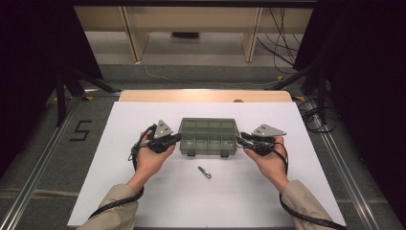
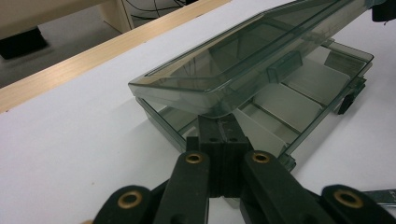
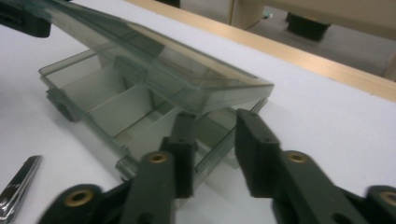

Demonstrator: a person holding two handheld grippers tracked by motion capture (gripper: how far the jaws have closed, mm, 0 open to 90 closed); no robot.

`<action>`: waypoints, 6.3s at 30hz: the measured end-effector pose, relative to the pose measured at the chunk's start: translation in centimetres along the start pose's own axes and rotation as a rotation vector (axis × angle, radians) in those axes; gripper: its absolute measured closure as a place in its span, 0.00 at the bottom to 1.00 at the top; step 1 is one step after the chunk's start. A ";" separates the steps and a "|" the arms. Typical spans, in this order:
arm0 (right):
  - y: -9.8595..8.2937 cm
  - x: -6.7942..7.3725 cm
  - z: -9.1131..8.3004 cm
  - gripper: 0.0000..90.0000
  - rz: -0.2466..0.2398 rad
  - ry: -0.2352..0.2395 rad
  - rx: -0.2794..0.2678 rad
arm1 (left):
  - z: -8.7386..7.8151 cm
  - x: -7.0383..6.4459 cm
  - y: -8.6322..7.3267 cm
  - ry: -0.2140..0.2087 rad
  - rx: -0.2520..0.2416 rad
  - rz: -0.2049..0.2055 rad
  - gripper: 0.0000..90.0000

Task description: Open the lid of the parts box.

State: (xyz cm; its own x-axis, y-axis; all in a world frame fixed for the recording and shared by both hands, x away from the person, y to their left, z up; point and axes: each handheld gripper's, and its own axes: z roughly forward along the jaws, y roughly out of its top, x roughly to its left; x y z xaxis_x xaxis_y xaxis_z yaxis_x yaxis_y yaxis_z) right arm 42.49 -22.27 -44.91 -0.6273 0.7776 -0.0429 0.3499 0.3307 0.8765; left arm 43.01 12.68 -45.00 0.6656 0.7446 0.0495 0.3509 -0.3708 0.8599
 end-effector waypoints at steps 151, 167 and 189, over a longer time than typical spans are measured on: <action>6.6 -2.2 4.7 0.94 0.042 -0.238 -0.153 | 4.0 4.8 6.9 0.193 -0.142 -0.164 0.95; 6.6 -2.5 5.4 0.94 0.058 -0.255 -0.155 | 4.6 5.2 7.1 0.195 -0.142 -0.177 0.96; 6.5 -2.9 6.2 0.94 0.080 -0.255 -0.145 | 5.3 5.5 6.9 0.198 -0.146 -0.179 0.95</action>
State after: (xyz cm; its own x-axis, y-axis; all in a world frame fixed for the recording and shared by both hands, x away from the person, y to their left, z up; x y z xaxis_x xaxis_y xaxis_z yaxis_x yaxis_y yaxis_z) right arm 50.92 -19.09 -42.02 -0.4000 0.9135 -0.0737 0.2773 0.1972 0.9403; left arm 52.55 11.30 -41.52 0.4553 0.8900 -0.0231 0.3430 -0.1514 0.9271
